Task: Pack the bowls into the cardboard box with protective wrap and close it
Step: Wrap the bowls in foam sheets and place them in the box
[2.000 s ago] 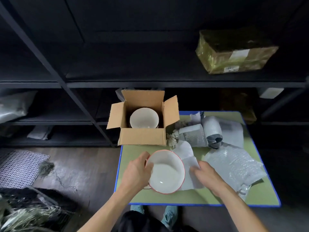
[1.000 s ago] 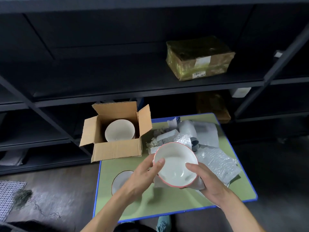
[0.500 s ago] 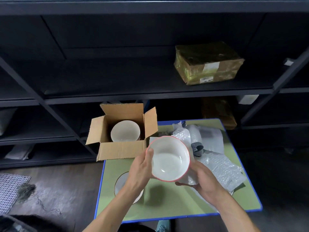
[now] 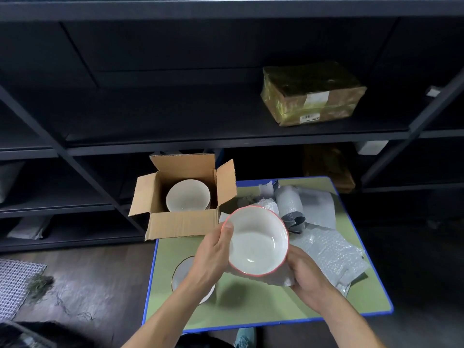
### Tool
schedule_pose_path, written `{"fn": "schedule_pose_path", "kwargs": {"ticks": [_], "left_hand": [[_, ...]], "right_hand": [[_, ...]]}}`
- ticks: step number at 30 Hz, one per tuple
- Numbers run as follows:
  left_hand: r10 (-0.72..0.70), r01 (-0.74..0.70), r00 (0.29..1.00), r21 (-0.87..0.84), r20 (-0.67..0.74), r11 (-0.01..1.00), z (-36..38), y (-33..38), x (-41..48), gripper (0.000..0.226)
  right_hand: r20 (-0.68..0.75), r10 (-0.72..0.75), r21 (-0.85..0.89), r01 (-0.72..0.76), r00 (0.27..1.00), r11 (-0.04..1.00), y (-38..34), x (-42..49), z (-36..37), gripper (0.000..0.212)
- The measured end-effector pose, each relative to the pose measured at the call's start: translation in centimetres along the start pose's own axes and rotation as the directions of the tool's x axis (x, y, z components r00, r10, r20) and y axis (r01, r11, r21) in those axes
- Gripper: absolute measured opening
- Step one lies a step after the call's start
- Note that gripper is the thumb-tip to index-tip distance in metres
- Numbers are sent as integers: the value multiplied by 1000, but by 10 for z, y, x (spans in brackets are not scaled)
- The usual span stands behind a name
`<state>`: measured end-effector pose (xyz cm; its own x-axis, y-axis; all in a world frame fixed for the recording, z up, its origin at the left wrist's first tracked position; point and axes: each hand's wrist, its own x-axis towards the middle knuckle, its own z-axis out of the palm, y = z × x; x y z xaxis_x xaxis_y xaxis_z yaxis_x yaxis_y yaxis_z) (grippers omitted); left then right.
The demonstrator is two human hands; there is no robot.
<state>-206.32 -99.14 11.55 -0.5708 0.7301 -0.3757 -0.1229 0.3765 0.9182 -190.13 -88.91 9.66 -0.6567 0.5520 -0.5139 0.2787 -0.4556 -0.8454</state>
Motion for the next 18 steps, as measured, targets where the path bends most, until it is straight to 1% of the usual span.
{"fn": "schedule_pose_path", "kwargs": {"ticks": [3,5,8,10,13,15,18], "left_hand": [[36,-36,999,45,6,998,-3,2,-3,35],[72,-72,997,69,8,995,-7,4,-4,35],[104,-103,995,88,-2,991,-16,7,-5,35],[128,-127,992,71,-9,989,-25,11,-6,33],[166,-164,986,63,-32,984,-42,12,-5,33],[175,-172,983,64,-52,983,-55,10,-3,34],[191,-185,979,89,-66,979,-77,8,5,33]], "right_hand": [[-27,16,24,-15,1000,1000,-6,-1,0,36],[-55,17,29,-16,998,999,-13,-1,1,46],[-40,-18,-90,14,999,996,-23,1,5,57],[-2,-52,-148,51,999,988,-34,2,12,52],[30,-102,-244,107,994,964,-50,10,29,38],[18,-128,-305,127,992,944,-58,18,43,36],[0,-157,-374,145,988,916,-65,33,64,39]]}}
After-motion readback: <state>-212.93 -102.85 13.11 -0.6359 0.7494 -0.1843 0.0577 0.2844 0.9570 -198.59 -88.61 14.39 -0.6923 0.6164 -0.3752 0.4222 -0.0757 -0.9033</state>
